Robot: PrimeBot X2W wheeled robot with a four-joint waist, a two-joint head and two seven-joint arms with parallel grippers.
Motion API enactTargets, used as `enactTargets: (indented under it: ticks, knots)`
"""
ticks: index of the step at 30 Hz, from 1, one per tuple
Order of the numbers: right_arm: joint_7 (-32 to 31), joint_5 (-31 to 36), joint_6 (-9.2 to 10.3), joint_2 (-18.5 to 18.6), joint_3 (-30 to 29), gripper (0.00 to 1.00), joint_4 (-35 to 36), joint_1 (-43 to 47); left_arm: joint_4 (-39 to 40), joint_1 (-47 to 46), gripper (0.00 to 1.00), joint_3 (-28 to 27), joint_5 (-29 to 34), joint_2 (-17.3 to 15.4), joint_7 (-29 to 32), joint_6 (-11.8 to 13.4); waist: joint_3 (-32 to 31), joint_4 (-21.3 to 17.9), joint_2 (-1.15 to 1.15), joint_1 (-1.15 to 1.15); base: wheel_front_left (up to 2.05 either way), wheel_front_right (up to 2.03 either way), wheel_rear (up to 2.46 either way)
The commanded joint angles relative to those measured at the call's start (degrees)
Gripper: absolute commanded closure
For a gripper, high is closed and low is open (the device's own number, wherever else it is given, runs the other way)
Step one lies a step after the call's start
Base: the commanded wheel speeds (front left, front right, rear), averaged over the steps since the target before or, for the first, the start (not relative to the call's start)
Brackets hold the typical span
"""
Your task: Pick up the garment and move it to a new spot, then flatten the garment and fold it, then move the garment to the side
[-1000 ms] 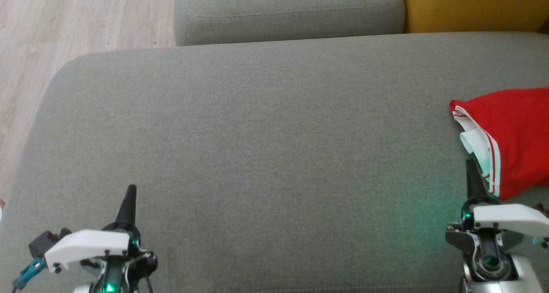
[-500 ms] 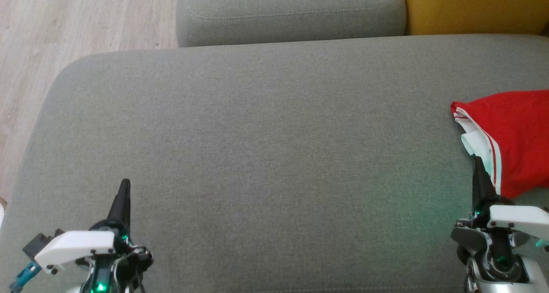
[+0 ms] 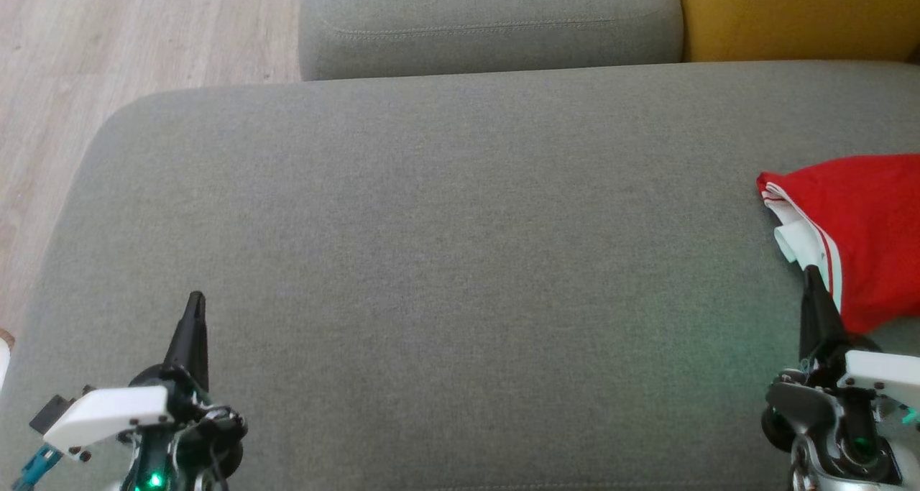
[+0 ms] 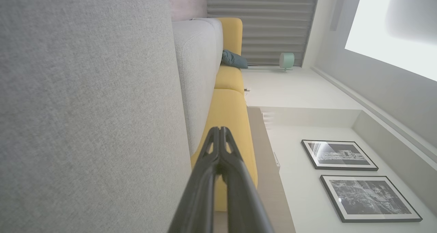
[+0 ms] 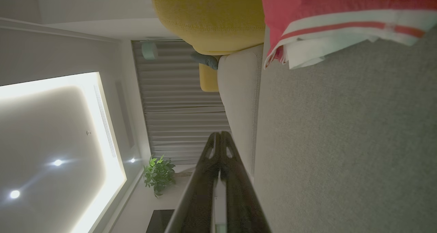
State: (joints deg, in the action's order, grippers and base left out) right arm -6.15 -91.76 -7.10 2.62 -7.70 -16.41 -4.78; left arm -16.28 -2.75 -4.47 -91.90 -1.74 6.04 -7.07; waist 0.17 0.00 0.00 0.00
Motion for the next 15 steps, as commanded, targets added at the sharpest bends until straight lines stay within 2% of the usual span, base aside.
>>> enactTargets:
  ticks: [1, 15]
  knots:
    - [-0.3, -0.4, -0.39, 0.3, 1.2, 1.00, 2.4, -1.4, 2.2, -3.4, 1.00, -2.0, -0.3, -1.1, 0.4, -0.4, 0.0, 0.0, 0.00, 0.00, 0.00, 0.00, 0.00]
    - [-0.3, -0.4, -0.39, 0.3, 1.2, 1.00, 2.4, -1.4, 2.2, -3.4, 1.00, -2.0, -0.3, -1.1, 0.4, -0.4, 0.0, 0.0, 0.00, 0.00, 0.00, 0.00, 0.00]
